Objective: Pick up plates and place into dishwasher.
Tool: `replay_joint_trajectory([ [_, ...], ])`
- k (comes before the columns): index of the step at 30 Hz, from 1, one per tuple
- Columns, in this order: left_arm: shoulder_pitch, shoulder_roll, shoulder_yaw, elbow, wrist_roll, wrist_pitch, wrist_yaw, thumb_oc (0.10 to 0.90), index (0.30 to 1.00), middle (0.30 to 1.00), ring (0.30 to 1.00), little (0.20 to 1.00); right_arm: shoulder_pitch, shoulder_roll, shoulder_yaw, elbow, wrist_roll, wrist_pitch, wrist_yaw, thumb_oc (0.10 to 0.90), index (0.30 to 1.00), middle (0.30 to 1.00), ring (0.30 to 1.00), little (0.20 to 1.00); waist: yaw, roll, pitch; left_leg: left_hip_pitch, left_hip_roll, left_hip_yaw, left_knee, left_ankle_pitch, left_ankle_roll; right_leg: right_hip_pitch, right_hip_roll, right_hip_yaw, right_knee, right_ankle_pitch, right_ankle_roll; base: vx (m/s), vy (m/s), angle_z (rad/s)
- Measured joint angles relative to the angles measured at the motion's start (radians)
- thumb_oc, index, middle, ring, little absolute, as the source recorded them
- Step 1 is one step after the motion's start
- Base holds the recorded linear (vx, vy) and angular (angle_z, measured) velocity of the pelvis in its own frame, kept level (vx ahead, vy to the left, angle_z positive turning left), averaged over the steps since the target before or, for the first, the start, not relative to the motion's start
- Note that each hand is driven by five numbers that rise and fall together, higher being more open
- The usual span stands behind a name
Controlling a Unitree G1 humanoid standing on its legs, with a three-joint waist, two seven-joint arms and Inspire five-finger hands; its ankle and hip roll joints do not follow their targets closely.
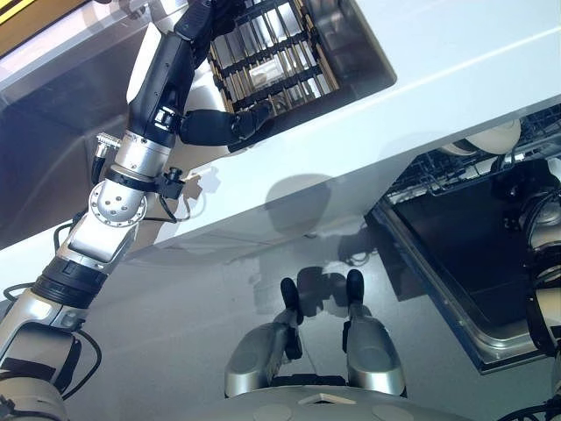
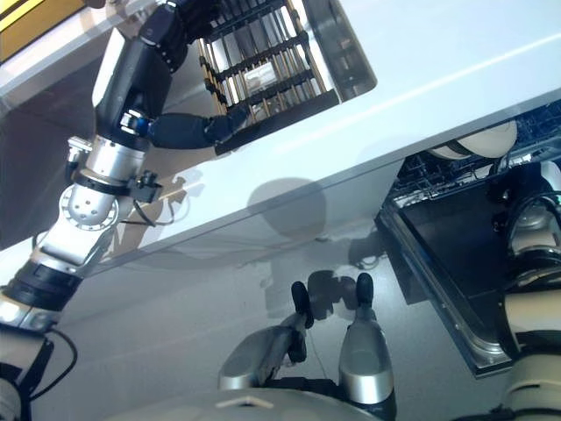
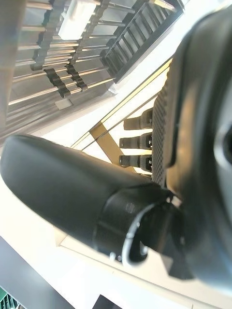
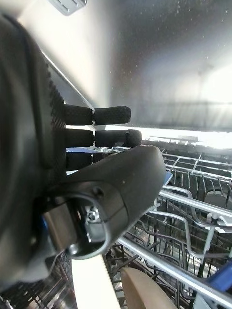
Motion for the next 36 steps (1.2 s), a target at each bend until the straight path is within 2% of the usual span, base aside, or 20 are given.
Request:
replay_joint_trajectory([
  [10,-0.002,0.001,0.002,-0.001,-0.029,-0.001,-0.117,0.800,0.900,0.900,0.900,0.900,0.005,0.000,-0.002,-0.080,-0.019,-0.081,-0.110,0.100,0.300,0.300,0.300,0.200,-0.005,-0.001,0.000,0.002,-0.001,0.004,0.000,0.000,0.001,0.000,0.000,0.005,0.000,0.000,0.000,0.00,0.012,-0.01],
  [14,-0.002,0.001,0.002,-0.002,-0.029,0.000,-0.156,0.800,0.900,0.900,0.900,0.900,0.027,-0.004,-0.042,-0.140,-0.044,-0.121,-0.127,0.100,0.300,0.300,0.300,0.200,-0.006,-0.010,-0.001,0.018,0.000,0.010,0.000,-0.003,0.002,0.013,0.002,0.014,0.000,0.001,0.000,0.03,0.023,-0.05],
  [17,-0.005,0.002,0.002,-0.003,-0.030,0.000,-0.174,0.800,0.900,0.900,0.900,0.900,0.049,-0.008,-0.047,-0.165,-0.063,-0.130,-0.128,0.100,0.300,0.300,0.300,0.200,-0.006,-0.033,0.001,0.038,0.000,0.017,0.000,-0.007,0.003,0.028,0.002,0.022,0.000,0.001,0.000,0.02,0.036,-0.07],
  [20,-0.006,0.017,0.002,-0.009,-0.046,0.000,-0.202,0.800,0.900,0.900,0.900,0.900,0.111,-0.009,-0.063,-0.191,-0.069,-0.125,-0.093,0.100,0.300,0.300,0.300,0.200,-0.009,-0.073,-0.008,0.046,0.000,0.020,0.000,-0.009,0.002,0.034,0.003,0.029,0.000,0.000,0.000,0.01,0.037,-0.05],
  [23,-0.005,0.037,0.002,-0.009,-0.051,0.003,-0.232,0.800,0.900,0.900,0.900,0.900,0.203,-0.007,-0.089,-0.212,-0.068,-0.093,-0.041,0.100,0.300,0.300,0.300,0.200,-0.016,-0.120,-0.025,0.056,-0.001,0.039,0.000,-0.014,0.004,0.039,0.002,0.042,0.000,0.001,0.001,0.03,0.040,-0.10],
  [24,-0.005,0.041,0.002,-0.010,-0.051,0.003,-0.237,0.800,0.900,0.900,0.900,0.900,0.217,-0.007,-0.089,-0.213,-0.068,-0.085,-0.035,0.800,0.900,0.900,0.900,0.900,-0.016,-0.126,-0.029,0.060,-0.001,0.040,0.000,-0.016,0.004,0.041,0.002,0.046,0.000,0.001,0.002,0.05,0.038,-0.15],
  [25,-0.005,0.044,0.002,-0.010,-0.051,0.004,-0.248,0.800,0.900,0.900,0.900,0.900,0.266,-0.006,-0.105,-0.223,-0.067,-0.069,-0.019,0.800,0.900,0.900,0.900,0.900,-0.023,-0.141,-0.034,0.070,-0.002,0.044,0.000,-0.020,0.004,0.047,0.003,0.054,0.000,0.001,0.003,0.07,0.058,-0.12],
  [27,0.000,0.046,0.002,-0.010,-0.051,0.010,-0.258,0.800,0.900,0.900,0.900,0.900,0.342,0.005,-0.153,-0.252,-0.067,-0.066,-0.012,0.800,0.900,0.900,0.900,0.900,-0.031,-0.151,-0.041,0.085,0.000,0.052,-0.003,-0.026,0.004,0.062,0.003,0.057,0.000,-0.003,0.007,0.05,0.050,-0.12],
  [30,0.011,0.045,0.016,-0.011,-0.051,0.028,-0.268,0.800,0.900,0.900,0.900,0.900,0.495,0.034,-0.250,-0.377,-0.065,-0.036,-0.008,0.800,0.900,0.900,0.900,0.900,-0.067,-0.173,-0.062,0.100,-0.003,0.078,-0.004,-0.039,0.006,0.064,0.003,0.089,0.000,-0.005,0.010,0.04,0.071,-0.23],
  [33,0.064,0.042,0.032,-0.001,-0.051,0.045,-0.273,0.800,0.900,0.900,0.900,0.900,0.621,0.090,-0.318,-0.503,-0.058,-0.044,-0.016,0.800,0.900,0.900,0.900,0.900,-0.112,-0.194,-0.081,0.124,0.000,0.102,-0.005,-0.054,0.002,0.076,0.007,0.115,0.000,-0.006,0.012,0.03,0.072,-0.29],
  [36,0.123,0.007,0.044,0.043,-0.051,0.051,-0.277,0.800,0.900,0.900,0.900,0.900,0.737,0.161,-0.403,-0.591,-0.037,-0.071,-0.029,0.800,0.900,0.900,0.900,0.900,-0.151,-0.197,-0.118,0.131,0.002,0.127,-0.005,-0.065,0.001,0.075,0.011,0.140,0.000,-0.009,0.015,0.02,0.059,-0.27],
])
